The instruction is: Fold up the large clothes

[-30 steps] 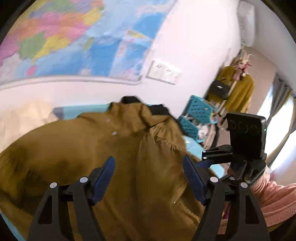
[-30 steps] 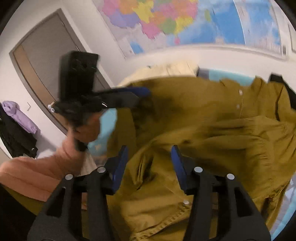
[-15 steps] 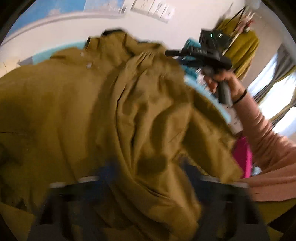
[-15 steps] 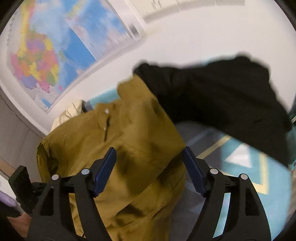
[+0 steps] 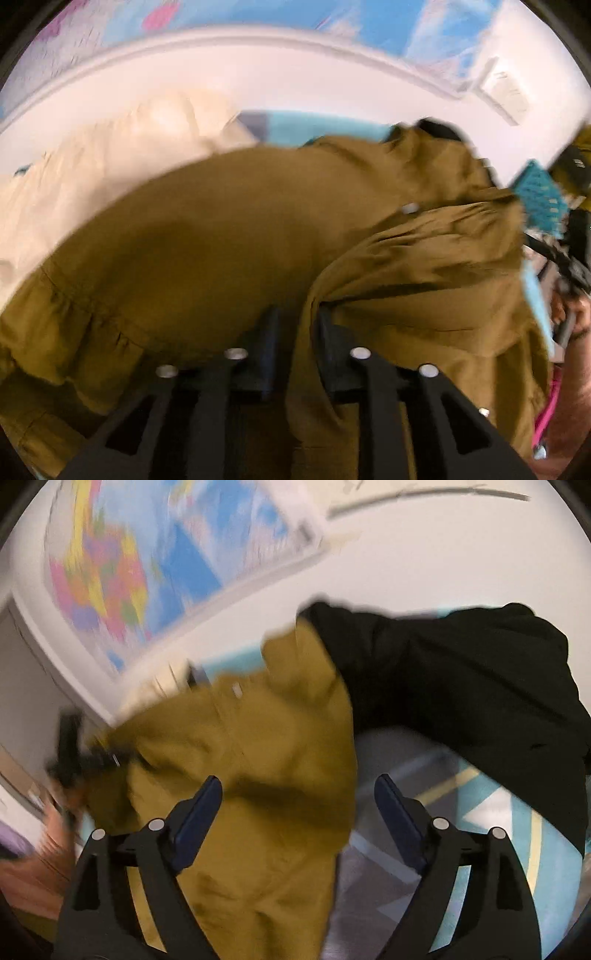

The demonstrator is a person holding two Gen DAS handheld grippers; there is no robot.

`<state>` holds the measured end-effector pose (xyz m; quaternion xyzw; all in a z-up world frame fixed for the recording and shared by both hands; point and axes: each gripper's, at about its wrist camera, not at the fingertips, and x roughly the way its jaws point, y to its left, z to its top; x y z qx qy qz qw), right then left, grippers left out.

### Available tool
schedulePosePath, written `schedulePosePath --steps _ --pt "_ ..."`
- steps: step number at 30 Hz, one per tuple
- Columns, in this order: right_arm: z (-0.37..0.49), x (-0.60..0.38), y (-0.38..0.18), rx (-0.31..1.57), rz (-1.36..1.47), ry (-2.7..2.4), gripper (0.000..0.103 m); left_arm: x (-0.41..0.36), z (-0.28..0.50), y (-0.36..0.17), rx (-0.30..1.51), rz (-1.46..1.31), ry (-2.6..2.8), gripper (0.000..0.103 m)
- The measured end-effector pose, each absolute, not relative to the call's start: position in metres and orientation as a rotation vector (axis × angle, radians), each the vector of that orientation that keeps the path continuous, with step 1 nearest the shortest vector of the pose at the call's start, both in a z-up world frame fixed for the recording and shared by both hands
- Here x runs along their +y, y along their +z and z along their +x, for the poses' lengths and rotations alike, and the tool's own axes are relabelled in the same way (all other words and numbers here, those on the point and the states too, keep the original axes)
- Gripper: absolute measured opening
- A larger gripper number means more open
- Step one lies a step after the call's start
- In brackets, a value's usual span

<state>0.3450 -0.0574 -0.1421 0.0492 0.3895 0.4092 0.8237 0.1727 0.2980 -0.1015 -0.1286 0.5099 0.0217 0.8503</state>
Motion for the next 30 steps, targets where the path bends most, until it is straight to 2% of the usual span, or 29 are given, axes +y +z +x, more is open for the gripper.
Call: schedulePosePath --steps 2,4,6,7,8,11,13,15,16,20,21,22,24,25,26,27,30 --pt "0.351 -0.046 -0.16 0.871 0.085 0.849 0.084 0.293 0.172 -0.107 1.065 -0.26 0.013 0.033" --pt "0.363 -0.043 -0.171 0.922 0.165 0.869 0.079 0.286 0.17 -0.107 1.053 -0.22 0.003 0.035" --pt "0.373 -0.046 -0.176 0.954 0.268 0.943 0.016 0.284 0.171 -0.108 1.057 -0.172 0.012 0.029" --pt "0.373 -0.05 -0.174 0.939 0.288 0.947 0.006 0.283 0.172 -0.107 1.056 -0.16 0.015 0.023" --pt "0.373 -0.059 -0.166 0.909 0.297 0.942 0.006 0.284 0.174 -0.106 1.054 -0.155 0.01 0.009" --pt "0.366 -0.085 -0.144 0.834 0.296 0.889 0.005 0.281 0.176 -0.089 0.975 -0.15 -0.054 0.008" --pt "0.369 -0.099 -0.139 0.823 0.324 0.868 0.005 0.276 0.179 -0.075 0.913 -0.11 -0.07 0.016" --pt "0.381 -0.108 -0.151 0.865 0.361 0.798 0.006 0.271 0.192 -0.068 0.888 -0.075 -0.025 0.056" --pt "0.387 -0.111 -0.162 0.907 0.392 0.783 0.006 0.27 0.201 -0.071 0.899 -0.051 0.007 0.06" --pt "0.39 -0.11 -0.189 0.954 0.42 0.72 0.01 0.286 0.214 -0.09 0.987 -0.099 0.024 0.062" --pt "0.388 -0.111 -0.188 0.95 0.422 0.706 0.018 0.292 0.212 -0.091 0.996 -0.123 0.011 0.062" --pt "0.385 -0.113 -0.183 0.94 0.407 0.685 0.022 0.298 0.203 -0.088 0.985 -0.149 -0.01 0.064" --pt "0.373 -0.119 -0.166 0.883 0.342 0.638 0.027 0.311 0.181 -0.079 0.937 -0.193 -0.037 0.081" --pt "0.365 -0.118 -0.156 0.847 0.308 0.628 0.03 0.314 0.172 -0.076 0.923 -0.206 -0.048 0.082" --pt "0.354 -0.115 -0.139 0.785 0.264 0.628 0.039 0.318 0.163 -0.072 0.912 -0.211 -0.055 0.082" --pt "0.344 -0.114 -0.129 0.741 0.24 0.632 0.043 0.32 0.154 -0.069 0.905 -0.198 -0.044 0.082" --pt "0.319 -0.091 -0.099 0.646 0.147 0.719 0.047 0.321 0.148 -0.074 0.941 -0.187 -0.022 0.079"
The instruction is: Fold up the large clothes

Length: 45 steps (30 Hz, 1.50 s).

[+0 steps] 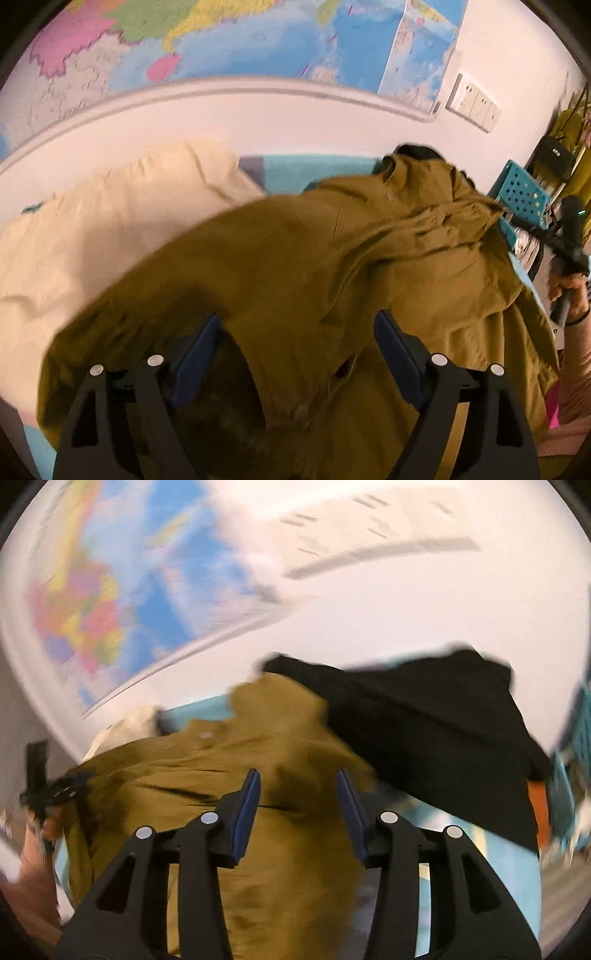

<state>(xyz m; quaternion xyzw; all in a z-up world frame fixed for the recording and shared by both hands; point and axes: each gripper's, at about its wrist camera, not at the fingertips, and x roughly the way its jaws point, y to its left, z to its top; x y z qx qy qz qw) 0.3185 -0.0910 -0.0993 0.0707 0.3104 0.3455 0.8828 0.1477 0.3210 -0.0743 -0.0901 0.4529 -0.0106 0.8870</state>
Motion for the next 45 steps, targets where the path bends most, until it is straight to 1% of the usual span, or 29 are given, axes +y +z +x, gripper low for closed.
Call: schedulePosePath --steps 1,3,4,6,7,8,9,10,11,12,14,16,17,18,19,20,23,25,27,30,32,34,37,39,41,45 --pt "0.313 -0.08 -0.096 0.639 0.113 0.758 0.047 0.319 0.146 -0.077 0.953 -0.168 -0.011 0.077" --pt "0.307 -0.051 -0.094 0.639 0.03 0.818 0.047 0.312 0.154 -0.084 0.982 -0.127 0.007 0.061" --pt "0.307 -0.038 -0.096 0.642 -0.021 0.829 0.047 0.312 0.157 -0.086 0.993 -0.132 0.005 0.057" --pt "0.32 -0.013 -0.11 0.691 -0.083 0.823 0.046 0.31 0.166 -0.089 0.999 -0.132 0.013 0.04" --pt "0.327 -0.011 -0.117 0.71 -0.1 0.805 0.046 0.307 0.171 -0.09 1.002 -0.13 0.019 0.036" --pt "0.339 -0.01 -0.127 0.741 -0.126 0.767 0.042 0.305 0.176 -0.089 1.001 -0.128 0.015 0.03" --pt "0.348 -0.01 -0.133 0.75 -0.142 0.72 0.029 0.302 0.179 -0.087 0.992 -0.123 0.007 0.027" --pt "0.357 -0.014 -0.139 0.761 -0.152 0.668 0.019 0.3 0.18 -0.086 0.979 -0.116 0.005 0.027" --pt "0.371 -0.02 -0.147 0.796 -0.118 0.637 0.005 0.298 0.183 -0.086 0.968 -0.108 0.01 0.027" --pt "0.378 -0.027 -0.152 0.815 -0.084 0.638 0.0 0.297 0.188 -0.089 0.969 -0.095 0.024 0.029" --pt "0.389 -0.04 -0.162 0.849 -0.005 0.642 0.0 0.299 0.198 -0.098 0.995 -0.087 0.054 0.035" --pt "0.386 -0.043 -0.163 0.845 -0.009 0.629 0.0 0.302 0.206 -0.107 1.017 -0.092 0.058 0.036" --pt "0.381 -0.042 -0.158 0.846 -0.02 0.619 0.009 0.304 0.207 -0.106 1.017 -0.108 0.055 0.037" --pt "0.374 -0.04 -0.151 0.84 -0.028 0.625 0.027 0.305 0.206 -0.105 1.016 -0.12 0.05 0.042" --pt "0.365 -0.037 -0.144 0.823 -0.035 0.637 0.034 0.307 0.202 -0.099 1.006 -0.139 0.038 0.048" --pt "0.351 -0.034 -0.131 0.786 -0.055 0.655 0.044 0.307 0.196 -0.093 0.985 -0.151 0.029 0.056" --pt "0.317 -0.015 -0.104 0.717 -0.1 0.781 0.048 0.305 0.162 -0.065 0.87 -0.121 0.022 0.057" --pt "0.301 0.009 -0.098 0.715 -0.119 0.886 0.052 0.306 0.138 -0.049 0.808 -0.142 0.012 0.058" --pt "0.29 0.035 -0.101 0.725 -0.15 0.954 0.057 0.313 0.112 -0.036 0.754 -0.142 0.051 0.062" --pt "0.29 0.064 -0.119 0.783 -0.203 0.974 0.058 0.326 0.087 -0.03 0.743 -0.134 0.139 0.062" --pt "0.299 0.078 -0.14 0.863 -0.209 0.957 0.058 0.336 0.075 -0.031 0.754 -0.149 0.162 0.062" --pt "0.302 0.081 -0.151 0.897 -0.227 0.896 0.053 0.348 0.065 -0.033 0.771 -0.163 0.196 0.062" --pt "0.278 0.084 -0.134 0.864 -0.158 1.026 0.056 0.36 0.049 -0.036 0.761 -0.203 0.184 0.062" --pt "0.247 0.097 -0.125 0.83 -0.155 1.151 0.07 0.362 0.042 -0.036 0.743 -0.216 0.169 0.062" --pt "0.209 0.121 -0.122 0.837 -0.184 1.321 0.071 0.362 0.04 -0.036 0.736 -0.223 0.166 0.062" --pt "0.151 0.171 -0.136 0.897 -0.252 1.543 0.08 0.357 0.037 -0.032 0.721 -0.226 0.153 0.063"
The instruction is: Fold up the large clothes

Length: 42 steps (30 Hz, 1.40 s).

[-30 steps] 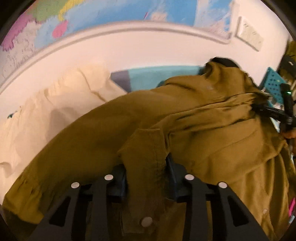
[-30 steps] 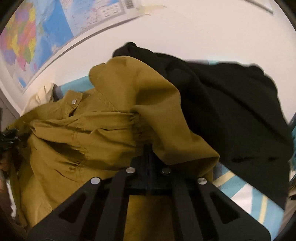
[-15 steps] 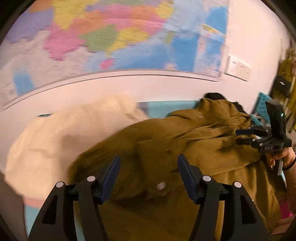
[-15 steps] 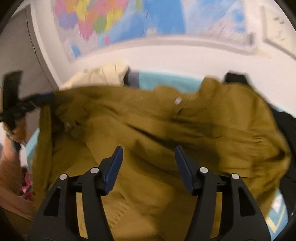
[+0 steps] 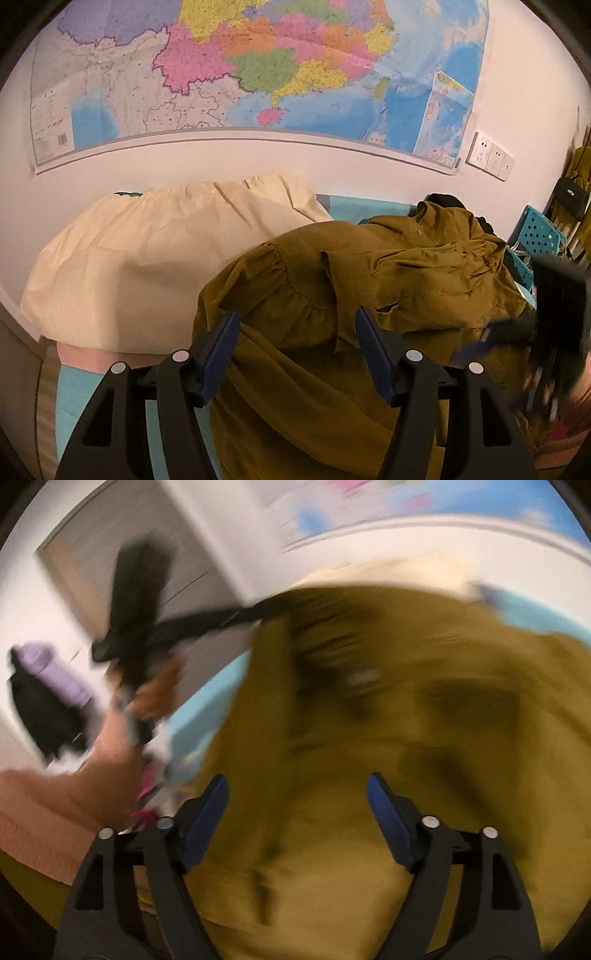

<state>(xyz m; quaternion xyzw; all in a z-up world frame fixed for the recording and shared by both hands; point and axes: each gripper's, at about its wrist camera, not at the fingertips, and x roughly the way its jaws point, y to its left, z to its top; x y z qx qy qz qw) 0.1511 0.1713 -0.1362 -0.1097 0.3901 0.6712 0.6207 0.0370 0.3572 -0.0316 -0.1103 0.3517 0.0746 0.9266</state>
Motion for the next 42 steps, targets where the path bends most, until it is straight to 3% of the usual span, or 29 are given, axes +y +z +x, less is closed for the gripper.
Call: schedulePosePath --steps 2,4,6,7,10,12,17,20,24,30,32,36,39,42 --pt "0.128 0.195 -0.151 0.924 -0.321 1.582 0.079 0.355 0.035 -0.03 0.72 -0.217 0.152 0.063" --pt "0.114 0.212 -0.162 0.933 -0.409 1.593 0.06 0.353 0.032 -0.028 0.72 -0.217 0.149 0.064" --pt "0.109 0.225 -0.171 0.964 -0.451 1.591 0.018 0.353 0.028 -0.026 0.719 -0.222 0.146 0.065" --pt "0.108 0.227 -0.172 0.959 -0.475 1.587 0.007 0.354 0.027 -0.026 0.717 -0.224 0.145 0.065" --pt "0.116 0.21 -0.141 0.933 -0.365 1.654 0.005 0.356 0.018 -0.021 0.695 -0.232 0.15 0.065" --pt "0.124 0.183 -0.093 0.812 -0.325 1.649 0.005 0.36 0.011 -0.016 0.67 -0.25 0.142 0.067" --pt "0.169 0.105 0.008 0.585 -0.327 1.455 0.005 0.364 0.0 -0.003 0.598 -0.298 0.118 0.068" --pt "0.211 0.063 0.032 0.57 -0.335 1.257 0.005 0.354 0.009 -0.011 0.606 -0.29 0.097 0.069" --pt "0.271 0.023 0.011 0.681 -0.319 1.034 0.005 0.337 0.036 -0.032 0.668 -0.279 0.059 0.071" --pt "0.336 0.01 -0.091 0.891 -0.275 0.87 0.009 0.294 0.096 -0.072 0.821 -0.211 0.027 0.071" --pt "0.333 0.012 -0.115 0.901 -0.246 0.85 0.019 0.279 0.116 -0.086 0.867 -0.157 0.06 0.072" --pt "0.339 -0.009 -0.119 0.856 -0.119 0.842 0.058 0.27 0.141 -0.108 0.926 -0.098 0.144 0.071" --pt "0.332 -0.037 -0.106 0.786 -0.081 0.836 0.073 0.274 0.143 -0.113 0.921 -0.107 0.155 0.065" --pt "0.318 -0.067 -0.104 0.756 -0.068 0.829 0.08 0.277 0.143 -0.113 0.905 -0.11 0.165 0.059"
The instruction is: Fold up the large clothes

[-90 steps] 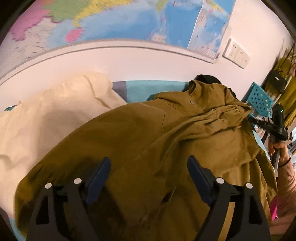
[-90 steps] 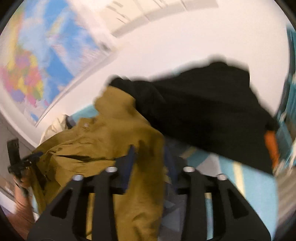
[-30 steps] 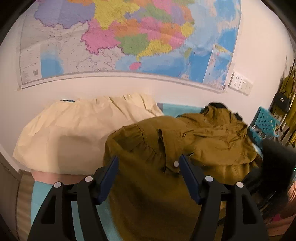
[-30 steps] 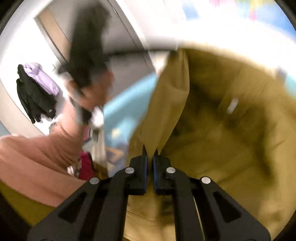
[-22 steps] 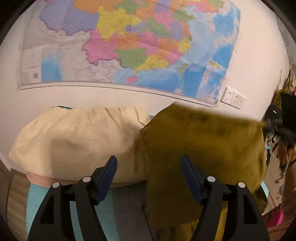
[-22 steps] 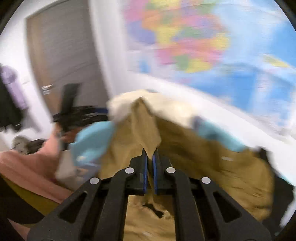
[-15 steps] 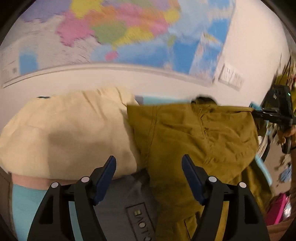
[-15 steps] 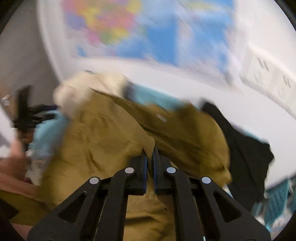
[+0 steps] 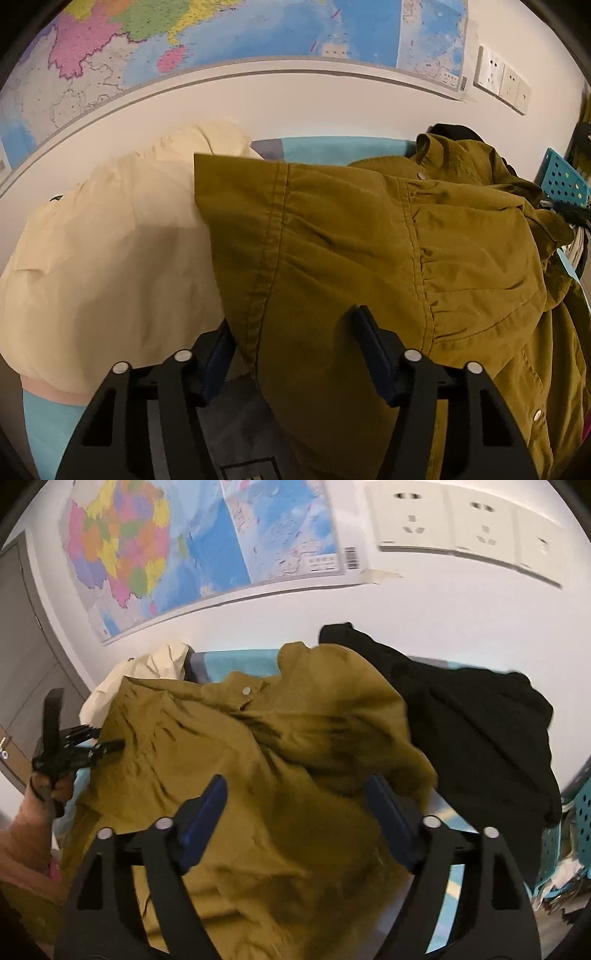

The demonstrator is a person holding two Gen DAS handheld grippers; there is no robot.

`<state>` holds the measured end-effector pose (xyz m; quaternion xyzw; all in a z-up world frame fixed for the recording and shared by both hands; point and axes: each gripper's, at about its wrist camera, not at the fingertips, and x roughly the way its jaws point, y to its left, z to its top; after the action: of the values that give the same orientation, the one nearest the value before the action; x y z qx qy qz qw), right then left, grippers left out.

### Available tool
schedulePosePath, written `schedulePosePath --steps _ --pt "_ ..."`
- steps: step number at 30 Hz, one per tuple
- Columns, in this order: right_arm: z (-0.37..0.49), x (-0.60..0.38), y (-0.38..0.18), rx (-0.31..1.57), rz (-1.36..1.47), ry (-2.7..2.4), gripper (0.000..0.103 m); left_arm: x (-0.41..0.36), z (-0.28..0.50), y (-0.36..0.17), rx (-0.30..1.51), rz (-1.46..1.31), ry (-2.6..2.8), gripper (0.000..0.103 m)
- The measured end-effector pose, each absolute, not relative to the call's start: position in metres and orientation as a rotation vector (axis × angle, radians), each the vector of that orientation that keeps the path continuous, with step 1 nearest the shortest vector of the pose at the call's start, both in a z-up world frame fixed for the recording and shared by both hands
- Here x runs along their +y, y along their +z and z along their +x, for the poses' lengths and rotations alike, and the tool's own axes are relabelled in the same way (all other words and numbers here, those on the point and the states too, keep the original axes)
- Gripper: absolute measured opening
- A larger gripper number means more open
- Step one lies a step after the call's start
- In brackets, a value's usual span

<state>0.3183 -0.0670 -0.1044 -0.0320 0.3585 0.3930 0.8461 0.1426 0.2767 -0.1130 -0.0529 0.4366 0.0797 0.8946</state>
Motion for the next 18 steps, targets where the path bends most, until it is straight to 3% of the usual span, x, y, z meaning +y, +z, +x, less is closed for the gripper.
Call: schedulePosePath --steps 4,5,6,8,9,10,14,18 --pt "0.311 -0.068 -0.124 0.794 -0.158 0.79 0.08 0.279 0.144 -0.114 0.899 -0.119 0.183 0.058" --pt "0.312 -0.063 -0.13 0.803 -0.173 0.797 0.073 0.278 0.145 -0.115 0.897 -0.118 0.189 0.058" --pt "0.313 -0.059 -0.134 0.809 -0.167 0.814 0.058 0.276 0.145 -0.114 0.896 -0.116 0.195 0.058" --pt "0.315 -0.056 -0.139 0.837 -0.154 0.814 0.038 0.274 0.145 -0.114 0.893 -0.111 0.214 0.057" --pt "0.316 -0.056 -0.139 0.845 -0.136 0.819 0.019 0.273 0.147 -0.113 0.893 -0.107 0.219 0.057" --pt "0.316 -0.058 -0.135 0.839 -0.106 0.843 0.011 0.272 0.147 -0.113 0.891 -0.101 0.227 0.056" --pt "0.317 -0.09 -0.104 0.782 0.096 0.862 0.01 0.27 0.15 -0.112 0.89 -0.101 0.246 0.053" --pt "0.329 -0.091 -0.11 0.831 0.118 0.817 0.014 0.267 0.154 -0.112 0.882 -0.082 0.277 0.053"
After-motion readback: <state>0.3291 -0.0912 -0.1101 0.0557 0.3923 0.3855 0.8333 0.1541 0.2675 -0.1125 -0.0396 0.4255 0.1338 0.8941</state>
